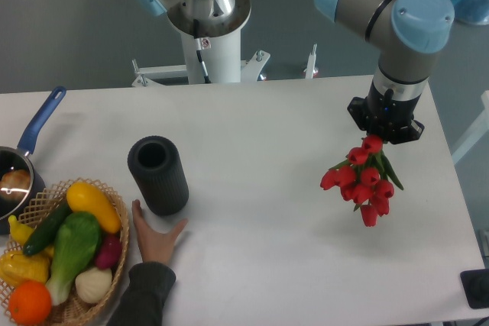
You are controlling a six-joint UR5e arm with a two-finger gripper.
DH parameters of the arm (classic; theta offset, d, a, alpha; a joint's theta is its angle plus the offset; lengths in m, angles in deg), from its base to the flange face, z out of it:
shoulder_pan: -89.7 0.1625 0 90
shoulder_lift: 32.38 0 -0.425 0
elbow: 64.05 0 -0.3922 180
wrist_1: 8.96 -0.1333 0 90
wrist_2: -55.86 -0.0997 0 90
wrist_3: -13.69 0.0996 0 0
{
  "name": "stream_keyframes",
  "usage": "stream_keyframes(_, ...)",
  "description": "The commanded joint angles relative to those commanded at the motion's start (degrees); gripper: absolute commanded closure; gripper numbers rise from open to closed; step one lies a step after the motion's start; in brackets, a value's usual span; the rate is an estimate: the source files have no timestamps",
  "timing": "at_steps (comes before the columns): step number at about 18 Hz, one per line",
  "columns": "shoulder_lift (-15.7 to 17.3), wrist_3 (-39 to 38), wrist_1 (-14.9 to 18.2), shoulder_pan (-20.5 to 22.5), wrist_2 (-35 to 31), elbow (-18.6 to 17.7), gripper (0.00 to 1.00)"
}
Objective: Place the flowers on the table
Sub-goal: 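Lower the gripper holding the red tulips toward the table surface, then open the gripper to release the tulips onto the table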
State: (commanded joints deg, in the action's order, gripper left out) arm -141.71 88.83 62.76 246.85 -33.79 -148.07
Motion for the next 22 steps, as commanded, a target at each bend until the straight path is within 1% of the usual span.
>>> stream_keyframes(2, -0.35, 0.0, -0.53, -0.17, 0.0, -0.17, 1.0)
stream_keyframes(6, -1.49, -0.44, -0.44, -1.14, -0.09, -0.53, 1.0)
stream_keyframes(7, -1.58, -0.79, -0.35, -1.32, -0.09, -0.96, 1.0)
stream_keyframes(9, -1.67, -2.45, -0.7, -1.67, 0.26, -3.07, 1.0)
stream_keyframes(11, -2.02, -2.73, -2.46, -2.37, 0.26, -4.65, 1.0)
stream_keyframes(13, -3.16, -2.99, -4.82, -3.6, 0.44, -5.45, 1.0)
stream_keyframes(14, -3.77, -3.08, -6.23, -3.86, 0.53, -5.54, 0.96)
stream_keyframes(15, -4.13, -3.08, -6.94, -3.87, 0.61, -5.54, 0.88)
stream_keyframes(16, -4.22, -3.08, -6.95, -3.87, 0.7, -5.54, 0.76)
stream_keyframes(17, -4.48, -3.08, -7.03, -3.78, 0.88, -5.45, 0.68)
stream_keyframes(18, -4.92, -3.08, -7.03, -3.61, 1.31, -5.28, 0.52)
stream_keyframes(19, -5.01, -2.99, -7.21, -3.6, 1.49, -5.27, 0.19)
stream_keyframes(20, -5.01, -3.16, -7.21, -3.52, 1.49, -5.27, 0.0)
stream_keyframes(22, -4.92, -3.16, -8.34, -3.52, 1.49, -5.54, 0.0)
